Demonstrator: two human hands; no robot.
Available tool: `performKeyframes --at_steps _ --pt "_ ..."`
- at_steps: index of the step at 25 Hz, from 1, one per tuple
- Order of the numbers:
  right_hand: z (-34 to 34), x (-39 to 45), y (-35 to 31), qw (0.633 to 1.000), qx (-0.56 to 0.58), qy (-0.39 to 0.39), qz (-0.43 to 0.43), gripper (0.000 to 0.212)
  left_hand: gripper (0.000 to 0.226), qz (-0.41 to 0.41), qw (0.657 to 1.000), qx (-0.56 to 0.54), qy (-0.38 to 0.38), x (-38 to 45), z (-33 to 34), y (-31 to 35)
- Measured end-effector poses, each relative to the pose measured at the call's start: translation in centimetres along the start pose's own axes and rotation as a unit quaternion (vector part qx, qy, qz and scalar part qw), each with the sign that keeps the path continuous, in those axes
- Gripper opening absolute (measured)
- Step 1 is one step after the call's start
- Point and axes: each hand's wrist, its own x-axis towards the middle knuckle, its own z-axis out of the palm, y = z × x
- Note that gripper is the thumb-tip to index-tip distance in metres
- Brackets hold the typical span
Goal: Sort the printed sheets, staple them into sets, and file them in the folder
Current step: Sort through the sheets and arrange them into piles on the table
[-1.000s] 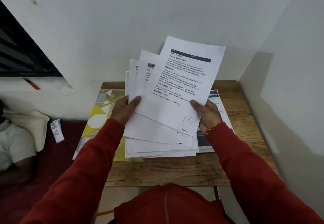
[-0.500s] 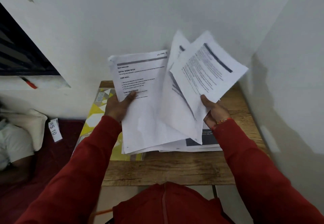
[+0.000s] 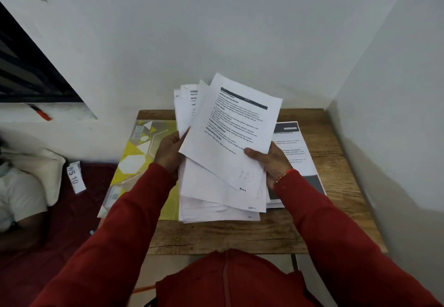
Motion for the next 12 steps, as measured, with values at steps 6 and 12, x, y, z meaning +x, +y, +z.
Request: performKeyframes --at_steps 6,12 --pt "-4.1 0.7 -1.5 0.976 0.012 0.202 -0.077 0.041 0.035 0.040 0.998 -0.054 -0.005 -0.4 -1.4 1.6" --pt "-6.3 -0.6 -2.4 0.946 -0.149 0.275 -0.090 0.039 0.032 0.104 0.988 -0.088 -0.073 -1.3 -1.0 5.2"
